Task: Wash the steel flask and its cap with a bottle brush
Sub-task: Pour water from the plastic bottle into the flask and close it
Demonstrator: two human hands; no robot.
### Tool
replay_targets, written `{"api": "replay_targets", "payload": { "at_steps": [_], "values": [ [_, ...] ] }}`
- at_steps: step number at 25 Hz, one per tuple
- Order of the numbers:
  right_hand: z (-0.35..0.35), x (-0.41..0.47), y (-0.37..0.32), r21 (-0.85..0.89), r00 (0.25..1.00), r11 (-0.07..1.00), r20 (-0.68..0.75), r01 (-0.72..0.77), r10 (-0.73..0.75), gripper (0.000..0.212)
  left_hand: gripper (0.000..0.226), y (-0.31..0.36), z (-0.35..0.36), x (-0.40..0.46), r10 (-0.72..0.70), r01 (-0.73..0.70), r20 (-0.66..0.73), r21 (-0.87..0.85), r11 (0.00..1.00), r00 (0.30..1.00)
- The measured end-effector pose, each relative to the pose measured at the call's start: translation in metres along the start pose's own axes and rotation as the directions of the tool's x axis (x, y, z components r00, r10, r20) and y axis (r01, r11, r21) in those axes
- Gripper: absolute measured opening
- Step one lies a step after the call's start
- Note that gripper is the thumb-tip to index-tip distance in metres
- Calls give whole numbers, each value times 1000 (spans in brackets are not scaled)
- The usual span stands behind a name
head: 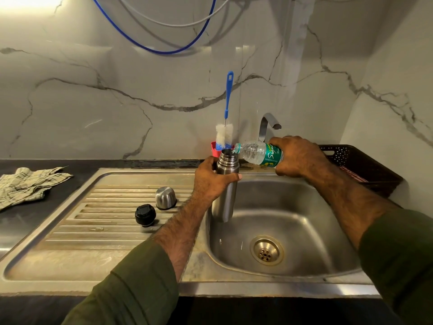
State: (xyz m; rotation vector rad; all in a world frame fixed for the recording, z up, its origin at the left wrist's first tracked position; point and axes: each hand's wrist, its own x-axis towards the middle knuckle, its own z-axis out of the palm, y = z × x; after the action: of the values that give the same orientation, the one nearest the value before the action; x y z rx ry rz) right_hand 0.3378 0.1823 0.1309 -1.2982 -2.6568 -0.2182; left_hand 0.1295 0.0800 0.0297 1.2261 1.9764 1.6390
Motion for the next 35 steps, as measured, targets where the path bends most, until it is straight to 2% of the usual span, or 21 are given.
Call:
{"api": "replay_targets", "payload": {
  "at_steps": [21, 35],
  "values": [
    [-12, 0, 3, -46, 1000, 999, 14, -5, 5, 73, 73, 5, 6, -2, -16, 16, 1, -29, 999, 1000],
    [-24, -7, 0, -89, 999, 996, 43, -11, 15, 77, 72, 10, 10, -4, -22, 22, 7, -33, 999, 1000]
  ]
}}
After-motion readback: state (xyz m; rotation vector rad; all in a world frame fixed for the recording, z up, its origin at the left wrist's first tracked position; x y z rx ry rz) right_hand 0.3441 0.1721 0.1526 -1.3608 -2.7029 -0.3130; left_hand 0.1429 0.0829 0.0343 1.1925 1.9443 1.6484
